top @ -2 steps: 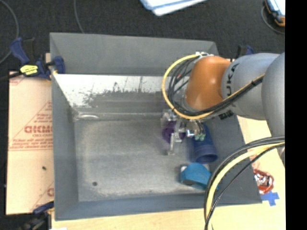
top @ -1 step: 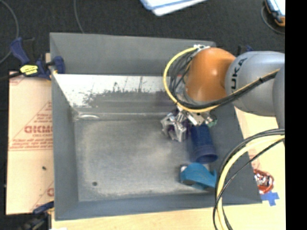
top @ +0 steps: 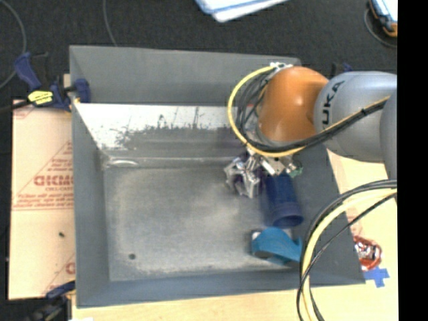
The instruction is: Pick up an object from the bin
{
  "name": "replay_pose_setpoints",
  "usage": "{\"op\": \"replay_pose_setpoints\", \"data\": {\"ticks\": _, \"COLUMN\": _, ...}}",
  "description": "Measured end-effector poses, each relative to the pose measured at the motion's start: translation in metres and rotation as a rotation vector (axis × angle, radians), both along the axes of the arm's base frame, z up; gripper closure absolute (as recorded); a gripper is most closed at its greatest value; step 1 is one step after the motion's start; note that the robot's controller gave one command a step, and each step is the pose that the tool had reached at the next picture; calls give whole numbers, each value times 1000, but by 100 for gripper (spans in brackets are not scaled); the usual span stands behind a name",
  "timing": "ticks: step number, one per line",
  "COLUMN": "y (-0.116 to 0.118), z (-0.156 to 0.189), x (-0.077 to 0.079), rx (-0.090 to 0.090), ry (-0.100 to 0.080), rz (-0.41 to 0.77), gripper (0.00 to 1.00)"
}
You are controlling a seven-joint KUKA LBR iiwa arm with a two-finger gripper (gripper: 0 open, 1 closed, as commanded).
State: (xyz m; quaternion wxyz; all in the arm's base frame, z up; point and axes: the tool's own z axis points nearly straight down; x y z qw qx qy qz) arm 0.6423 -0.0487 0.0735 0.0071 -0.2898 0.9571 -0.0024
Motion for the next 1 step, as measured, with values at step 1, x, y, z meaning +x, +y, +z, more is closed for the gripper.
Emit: {"op": "replay_pose_setpoints", "data": {"ticks": 1, "y": 0, "z": 3, "x": -1, "rx": 0, "ry": 0, "rz": 0, "gripper": 100}}
